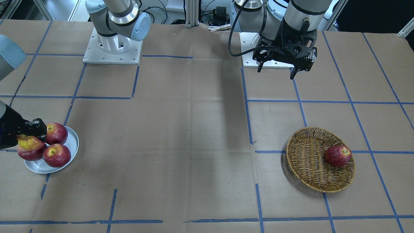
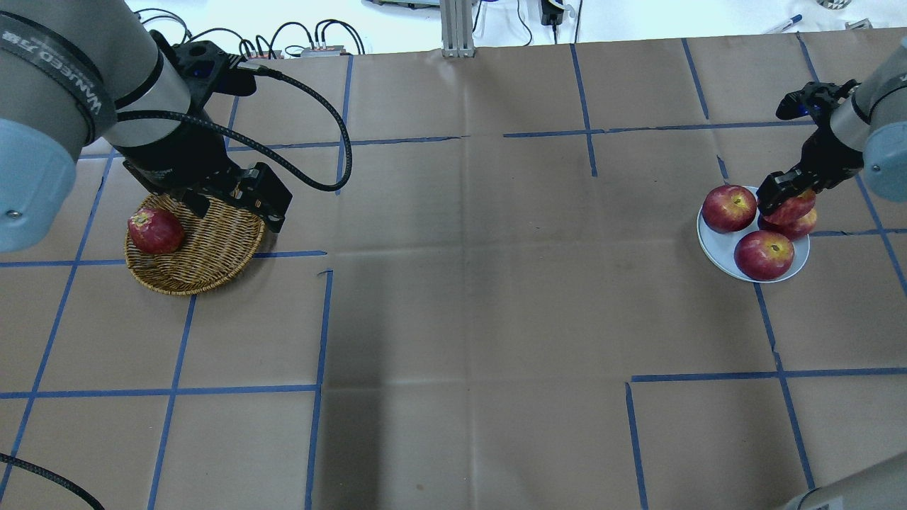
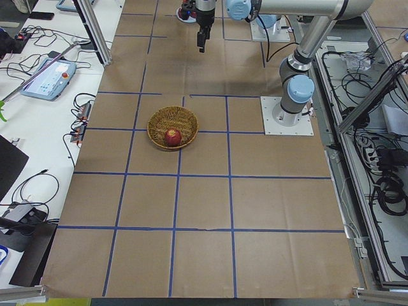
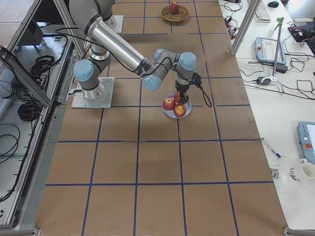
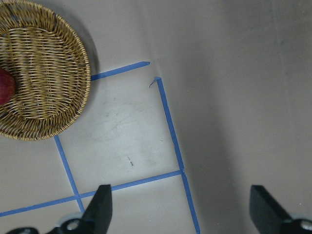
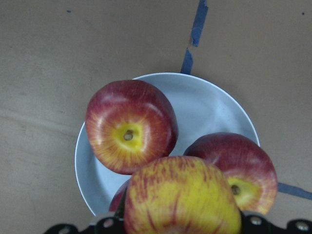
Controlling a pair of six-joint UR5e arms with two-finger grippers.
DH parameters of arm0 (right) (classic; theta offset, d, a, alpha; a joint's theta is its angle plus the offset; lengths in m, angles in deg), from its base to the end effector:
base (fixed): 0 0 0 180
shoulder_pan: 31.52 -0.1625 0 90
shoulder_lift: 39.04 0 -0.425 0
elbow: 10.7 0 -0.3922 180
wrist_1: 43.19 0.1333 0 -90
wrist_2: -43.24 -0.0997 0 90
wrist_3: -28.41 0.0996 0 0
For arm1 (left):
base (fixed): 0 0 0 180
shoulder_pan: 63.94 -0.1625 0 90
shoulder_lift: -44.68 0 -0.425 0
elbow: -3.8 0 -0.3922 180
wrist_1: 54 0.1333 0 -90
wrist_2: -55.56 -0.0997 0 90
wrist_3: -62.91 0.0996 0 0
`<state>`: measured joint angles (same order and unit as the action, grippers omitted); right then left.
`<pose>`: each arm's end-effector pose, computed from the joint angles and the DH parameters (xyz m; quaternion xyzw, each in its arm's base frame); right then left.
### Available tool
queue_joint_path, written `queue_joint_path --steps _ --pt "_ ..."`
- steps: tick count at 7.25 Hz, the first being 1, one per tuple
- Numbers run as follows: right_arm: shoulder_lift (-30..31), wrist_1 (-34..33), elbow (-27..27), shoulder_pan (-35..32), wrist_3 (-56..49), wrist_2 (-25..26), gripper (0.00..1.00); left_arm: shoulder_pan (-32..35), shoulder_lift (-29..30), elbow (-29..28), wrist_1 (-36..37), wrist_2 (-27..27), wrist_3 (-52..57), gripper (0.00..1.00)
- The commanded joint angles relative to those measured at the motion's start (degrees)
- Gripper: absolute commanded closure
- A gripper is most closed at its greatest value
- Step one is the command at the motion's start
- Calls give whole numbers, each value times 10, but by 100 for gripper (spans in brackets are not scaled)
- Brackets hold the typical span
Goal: Transfer apple from basket to plate
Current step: 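Lower the apple onto the white plate and open the right gripper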
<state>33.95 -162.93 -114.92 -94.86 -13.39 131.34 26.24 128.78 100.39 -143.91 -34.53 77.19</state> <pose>-0.1277 -0.5589 0.2635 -0.1315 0.9911 0.0014 0.0210 -0.1345 -0.4467 0.4799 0.1259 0.9920 0.0053 0.0001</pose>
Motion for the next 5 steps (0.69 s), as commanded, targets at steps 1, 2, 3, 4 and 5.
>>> queue_joint_path --steps 1,2,3,4,5 --pt "-4 -4 -9 0 1 1 45 0 2 0 0 0 -1 1" --pt "-3 -4 -8 1 1 1 5 0 3 -1 0 0 -1 1" --pt "0 -5 -8 0 1 5 0 0 3 -1 0 0 -1 1" --pt "5 -4 0 0 1 6 0 0 5 -1 0 0 -2 1" --pt "14 5 21 -8 1 6 0 0 5 -1 0 0 -2 1"
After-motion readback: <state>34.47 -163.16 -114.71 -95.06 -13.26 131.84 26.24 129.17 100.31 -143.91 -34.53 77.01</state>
